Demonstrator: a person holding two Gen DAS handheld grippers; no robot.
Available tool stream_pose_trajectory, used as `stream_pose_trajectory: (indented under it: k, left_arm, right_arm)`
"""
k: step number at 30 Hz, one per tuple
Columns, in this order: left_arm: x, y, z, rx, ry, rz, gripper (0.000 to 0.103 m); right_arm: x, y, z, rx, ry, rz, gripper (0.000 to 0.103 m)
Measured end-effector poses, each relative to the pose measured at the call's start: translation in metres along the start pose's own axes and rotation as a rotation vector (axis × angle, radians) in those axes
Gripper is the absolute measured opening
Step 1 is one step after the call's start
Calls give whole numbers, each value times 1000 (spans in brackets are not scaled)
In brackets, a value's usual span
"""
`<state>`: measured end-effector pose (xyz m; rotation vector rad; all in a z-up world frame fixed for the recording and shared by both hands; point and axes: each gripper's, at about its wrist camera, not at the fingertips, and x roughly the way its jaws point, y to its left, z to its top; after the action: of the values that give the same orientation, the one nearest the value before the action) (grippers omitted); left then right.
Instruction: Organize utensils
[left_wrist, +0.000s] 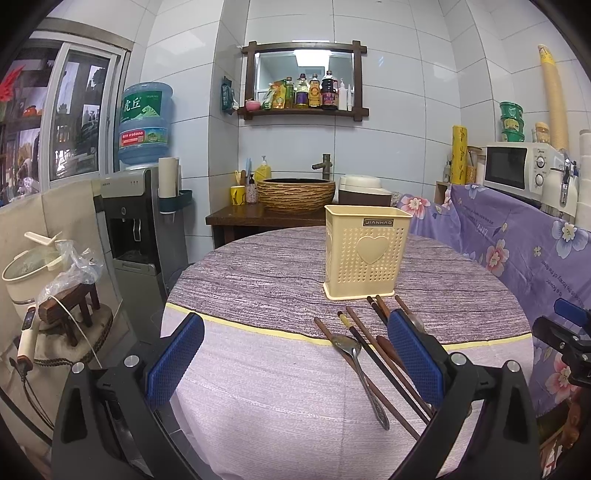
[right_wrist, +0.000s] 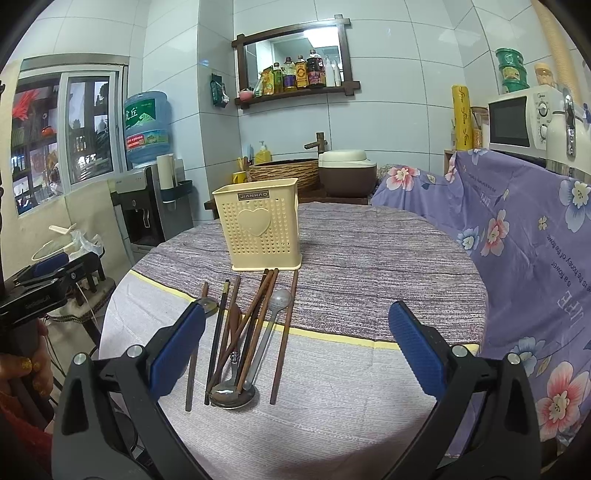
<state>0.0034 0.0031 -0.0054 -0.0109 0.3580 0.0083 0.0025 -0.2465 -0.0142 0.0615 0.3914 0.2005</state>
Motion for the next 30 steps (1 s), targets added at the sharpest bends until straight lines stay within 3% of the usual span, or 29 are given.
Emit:
stream_pose_trajectory:
  k: [30]
  left_arm:
    - [3,1,-2,2,17,1,98]
  right_arm:
    - [3,3,-1,-2,11,1,98]
